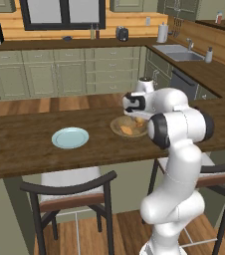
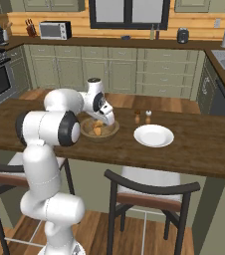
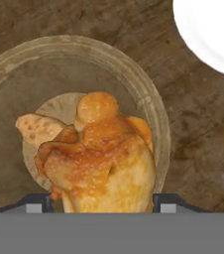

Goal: Pick the chicken drumstick and potato from their plates and place them in the bowl. Then put the bowl in the fridge.

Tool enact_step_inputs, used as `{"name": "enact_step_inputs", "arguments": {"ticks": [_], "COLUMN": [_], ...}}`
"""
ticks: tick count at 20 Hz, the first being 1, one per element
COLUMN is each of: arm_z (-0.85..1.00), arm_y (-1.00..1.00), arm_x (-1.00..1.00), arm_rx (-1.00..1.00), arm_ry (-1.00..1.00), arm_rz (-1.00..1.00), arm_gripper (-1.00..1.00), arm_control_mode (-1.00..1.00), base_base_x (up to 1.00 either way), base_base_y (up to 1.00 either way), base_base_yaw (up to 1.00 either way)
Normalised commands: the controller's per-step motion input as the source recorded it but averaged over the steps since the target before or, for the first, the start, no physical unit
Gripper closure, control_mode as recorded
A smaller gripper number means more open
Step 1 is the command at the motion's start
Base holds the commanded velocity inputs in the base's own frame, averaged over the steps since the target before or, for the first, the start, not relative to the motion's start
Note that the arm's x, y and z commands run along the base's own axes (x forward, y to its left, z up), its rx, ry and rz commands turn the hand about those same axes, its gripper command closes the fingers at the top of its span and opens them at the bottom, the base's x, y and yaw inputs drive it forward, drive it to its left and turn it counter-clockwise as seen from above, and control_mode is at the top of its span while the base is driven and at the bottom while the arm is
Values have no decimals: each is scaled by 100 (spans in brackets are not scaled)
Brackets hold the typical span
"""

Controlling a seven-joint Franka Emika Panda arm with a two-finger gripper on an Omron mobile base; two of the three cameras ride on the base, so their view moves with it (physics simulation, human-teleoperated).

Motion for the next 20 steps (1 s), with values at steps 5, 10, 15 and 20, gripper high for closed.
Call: {"name": "enact_step_inputs", "arguments": {"ticks": [5, 10, 15, 20], "arm_z": [-11, -25, -32, -22], "arm_y": [0, -7, -8, 0], "arm_x": [28, 21, 10, 19], "arm_rx": [10, 11, 4, 0], "arm_ry": [0, 0, 0, 0], "arm_rz": [17, 14, 10, 4], "arm_gripper": [100, 100, 100, 100], "arm_control_mode": [-100, -100, -100, -100], "base_base_x": [0, 0, 0, 0], "base_base_y": [0, 0, 0, 0], "base_base_yaw": [0, 0, 0, 0]}}
